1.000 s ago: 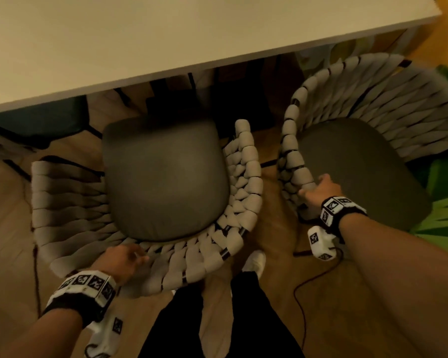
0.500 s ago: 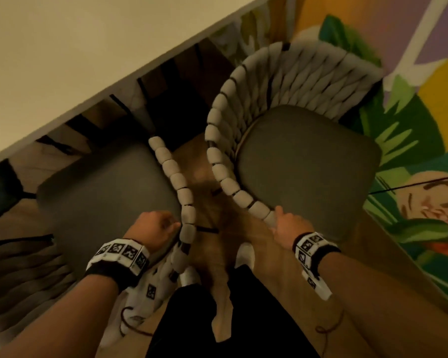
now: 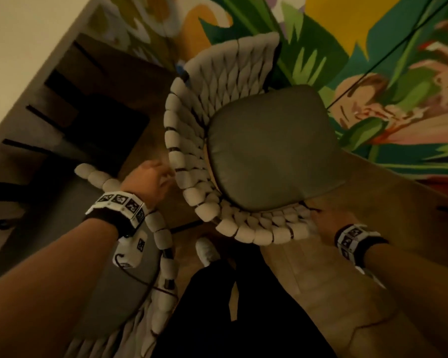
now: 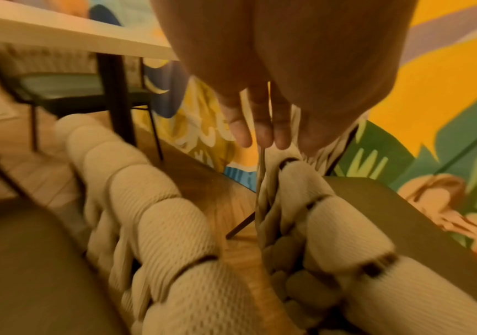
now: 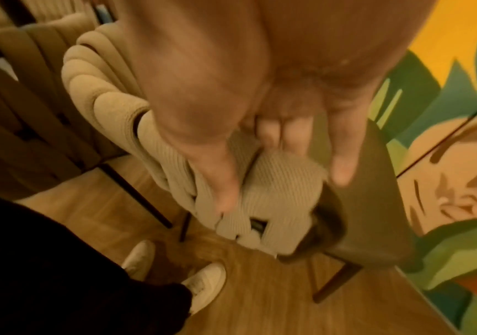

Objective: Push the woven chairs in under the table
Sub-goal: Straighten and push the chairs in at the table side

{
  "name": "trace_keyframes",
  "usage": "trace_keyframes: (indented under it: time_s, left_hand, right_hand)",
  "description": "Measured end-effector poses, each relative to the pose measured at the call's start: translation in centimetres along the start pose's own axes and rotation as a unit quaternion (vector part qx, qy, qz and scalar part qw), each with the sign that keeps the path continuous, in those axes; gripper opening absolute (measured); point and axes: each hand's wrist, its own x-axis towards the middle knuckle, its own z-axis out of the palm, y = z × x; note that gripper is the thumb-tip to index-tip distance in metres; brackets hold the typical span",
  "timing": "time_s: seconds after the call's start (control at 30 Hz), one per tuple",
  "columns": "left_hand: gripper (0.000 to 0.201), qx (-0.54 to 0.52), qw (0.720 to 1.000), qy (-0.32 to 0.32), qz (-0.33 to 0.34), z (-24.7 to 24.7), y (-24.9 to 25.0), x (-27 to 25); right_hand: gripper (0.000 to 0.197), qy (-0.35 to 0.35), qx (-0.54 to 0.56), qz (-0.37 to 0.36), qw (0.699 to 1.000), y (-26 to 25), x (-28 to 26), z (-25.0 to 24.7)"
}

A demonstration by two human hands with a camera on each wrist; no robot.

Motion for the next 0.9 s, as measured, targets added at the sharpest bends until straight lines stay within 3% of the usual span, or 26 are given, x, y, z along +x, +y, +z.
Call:
trace_keyframes:
  time_s: [0.1,0.17,0.27,0.4,0.47,0.57,0.63,0.77,0.9]
  left_hand:
    - [0.036,0.078,0.992,-0.011,0.101,-0.6,1.1,2.1]
    - [0.052,0.204,0.965,-0.071,0.147,-1.1,2.0,4.0]
    - [0.06,0.355,0.911,-0.148,0.148,-1.0,3.4,6.0]
    - [0.058,0.422,0.869,-0.217,0.137,-0.2,5.1,6.9]
    - [0.06,0.429,0.863,-0.229,0.132,-0.1,6.2,6.8]
    - [0.059,0.439,0.852,-0.248,0.141,1.3,8.4,5.2]
    - [0.057,0.422,0.859,-0.248,0.15,3.2,10.6,3.3]
    - [0.055,0.319,0.893,-0.254,0.188,8.4,16.4,-1.3]
    - [0.057,0.182,0.896,-0.303,0.269,12.5,20.0,-4.4]
  right_hand:
    - [0.041,-0.083,0.057,0.019,0.995,-0.9,-0.4,-0.5]
    - [0.05,-0.079,0.099,-0.036,0.991,-4.1,-0.8,-1.1]
    - [0.082,-0.035,0.146,-0.114,0.982,-11.7,-2.1,-1.7]
    - [0.058,0.063,0.173,-0.085,0.979,-16.5,-2.4,-1.1]
    - [0.052,0.08,0.151,-0.08,0.982,-15.6,-2.5,-0.2]
    - [0.053,0.051,0.142,-0.086,0.985,-12.6,-2.9,2.0]
    - [0.054,0.037,0.15,-0.087,0.984,-9.5,-3.6,4.3]
    - [0.045,0.078,0.082,-0.042,0.993,-1.7,-5.2,8.7]
    - [0.04,-0.008,0.057,0.005,0.998,4.6,-7.5,10.7]
